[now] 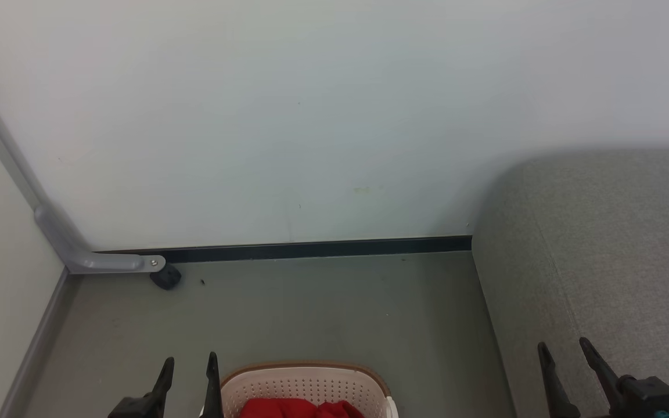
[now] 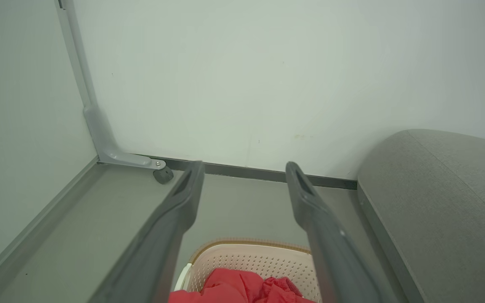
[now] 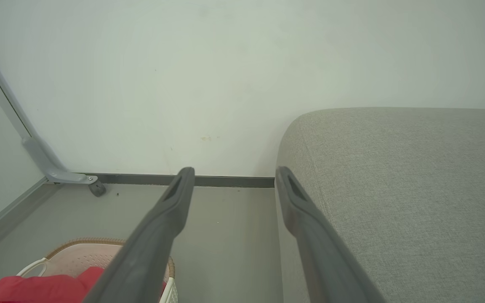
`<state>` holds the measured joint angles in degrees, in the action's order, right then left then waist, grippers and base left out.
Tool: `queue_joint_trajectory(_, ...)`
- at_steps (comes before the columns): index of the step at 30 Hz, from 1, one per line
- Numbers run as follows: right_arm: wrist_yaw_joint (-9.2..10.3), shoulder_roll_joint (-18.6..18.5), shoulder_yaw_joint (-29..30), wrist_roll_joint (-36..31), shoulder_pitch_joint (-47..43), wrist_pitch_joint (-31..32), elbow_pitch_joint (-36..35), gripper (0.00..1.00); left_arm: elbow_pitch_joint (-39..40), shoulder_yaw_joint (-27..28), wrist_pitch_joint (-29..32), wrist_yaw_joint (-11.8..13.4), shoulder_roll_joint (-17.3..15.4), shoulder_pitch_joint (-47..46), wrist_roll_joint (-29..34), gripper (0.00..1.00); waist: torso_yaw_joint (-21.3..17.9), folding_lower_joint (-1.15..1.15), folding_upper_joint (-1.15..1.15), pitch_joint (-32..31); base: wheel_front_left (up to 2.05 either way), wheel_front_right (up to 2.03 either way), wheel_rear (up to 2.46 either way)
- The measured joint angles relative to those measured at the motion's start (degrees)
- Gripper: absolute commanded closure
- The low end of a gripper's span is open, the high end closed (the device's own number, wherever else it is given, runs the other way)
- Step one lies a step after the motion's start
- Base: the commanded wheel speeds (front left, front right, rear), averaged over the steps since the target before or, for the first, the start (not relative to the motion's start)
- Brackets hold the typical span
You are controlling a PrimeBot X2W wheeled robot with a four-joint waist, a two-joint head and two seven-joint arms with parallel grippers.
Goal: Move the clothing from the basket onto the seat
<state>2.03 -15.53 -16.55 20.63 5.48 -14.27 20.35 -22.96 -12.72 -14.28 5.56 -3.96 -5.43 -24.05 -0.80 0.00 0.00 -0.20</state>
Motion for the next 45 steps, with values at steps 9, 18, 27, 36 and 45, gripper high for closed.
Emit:
queue_joint_trajectory(9, 0.00, 0.01, 0.43, -0.09, 0.02, 0.00, -0.26, 0.00, -0.47, 0.07, 0.00, 0.03, 0.30, -0.01, 0.00, 0.00, -0.02, 0.00, 0.00, 0.52, 0.00, 0.00, 0.00)
queue_joint_trajectory(18, -0.09, -0.03, 0.71, -0.69, 1.41, -0.01, -1.93, 0.00, -2.78, -1.19, 0.00, -0.01, 0.44, -0.38, 0.13, 0.00, -0.15, 0.00, 0.00, 2.29, 0.00, 0.00, 0.00)
queue_joint_trajectory(27, -0.36, -0.97, 1.29, -1.60, 2.55, -0.01, -5.00, 0.00, -8.32, -5.68, 0.18, -0.56, 0.87, -3.13, 0.96, 0.00, -0.83, 0.00, 0.00, 5.86, 0.00, 0.00, 0.00)
queue_joint_trajectory(36, -0.53, -1.57, 1.96, -2.13, 5.85, -0.02, -8.31, 0.00, -13.82, -9.25, 2.16, -0.89, 1.14, -7.38, 2.66, 0.00, -1.86, 0.01, 0.00, 10.20, 0.00, 0.00, 0.00)
queue_joint_trajectory(45, -0.52, -1.48, 2.99, -2.59, 8.96, -0.03, -12.92, 0.00, -20.18, -11.04, 4.95, -0.47, 1.35, -13.62, 3.50, 0.00, -3.47, 0.01, 0.00, 16.42, 0.00, 0.00, 0.00)
